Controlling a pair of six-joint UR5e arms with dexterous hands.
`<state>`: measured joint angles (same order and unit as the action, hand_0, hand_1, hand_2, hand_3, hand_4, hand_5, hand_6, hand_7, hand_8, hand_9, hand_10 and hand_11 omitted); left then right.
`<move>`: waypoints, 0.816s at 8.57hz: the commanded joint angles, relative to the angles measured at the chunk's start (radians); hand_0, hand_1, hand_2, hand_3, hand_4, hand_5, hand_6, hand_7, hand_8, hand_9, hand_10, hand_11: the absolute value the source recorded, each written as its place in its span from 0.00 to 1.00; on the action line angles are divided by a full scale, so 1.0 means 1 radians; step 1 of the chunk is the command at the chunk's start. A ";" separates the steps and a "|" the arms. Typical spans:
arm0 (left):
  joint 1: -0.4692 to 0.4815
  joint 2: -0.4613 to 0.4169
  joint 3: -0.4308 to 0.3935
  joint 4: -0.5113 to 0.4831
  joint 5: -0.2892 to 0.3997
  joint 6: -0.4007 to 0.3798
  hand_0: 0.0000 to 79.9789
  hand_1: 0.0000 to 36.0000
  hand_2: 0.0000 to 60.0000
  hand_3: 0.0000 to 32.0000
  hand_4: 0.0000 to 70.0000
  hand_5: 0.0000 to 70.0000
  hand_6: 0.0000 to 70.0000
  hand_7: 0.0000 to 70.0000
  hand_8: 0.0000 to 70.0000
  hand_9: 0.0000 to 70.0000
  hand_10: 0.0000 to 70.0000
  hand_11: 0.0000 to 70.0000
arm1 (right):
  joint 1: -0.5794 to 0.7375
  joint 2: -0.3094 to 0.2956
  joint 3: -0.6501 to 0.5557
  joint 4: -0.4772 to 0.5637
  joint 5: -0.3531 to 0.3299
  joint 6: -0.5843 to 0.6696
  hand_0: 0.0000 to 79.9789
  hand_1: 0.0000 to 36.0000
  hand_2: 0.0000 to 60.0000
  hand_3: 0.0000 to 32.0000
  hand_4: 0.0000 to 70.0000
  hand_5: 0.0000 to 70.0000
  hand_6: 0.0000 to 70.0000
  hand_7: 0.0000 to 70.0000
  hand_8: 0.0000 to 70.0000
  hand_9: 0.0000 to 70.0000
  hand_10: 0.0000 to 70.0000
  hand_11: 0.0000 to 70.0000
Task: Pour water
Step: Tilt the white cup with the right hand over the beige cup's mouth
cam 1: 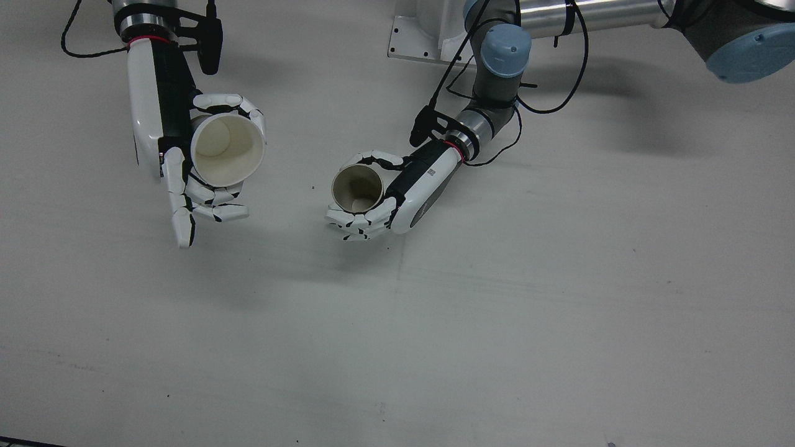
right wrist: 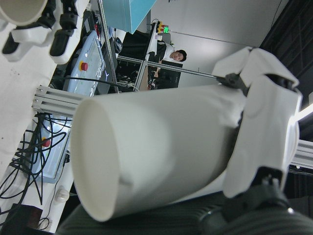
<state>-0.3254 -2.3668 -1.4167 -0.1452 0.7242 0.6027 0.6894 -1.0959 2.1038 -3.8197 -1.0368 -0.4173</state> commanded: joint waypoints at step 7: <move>-0.001 0.004 0.002 0.000 0.007 0.000 1.00 1.00 1.00 0.00 0.28 0.42 0.46 0.75 0.29 0.44 0.29 0.49 | 0.148 -0.101 0.076 -0.196 -0.181 -0.544 1.00 1.00 1.00 0.00 0.01 0.09 0.73 0.97 0.43 0.51 0.71 1.00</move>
<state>-0.3267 -2.3649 -1.4159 -0.1457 0.7301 0.6029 0.8215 -1.1962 2.1664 -4.0127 -1.1794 -0.7550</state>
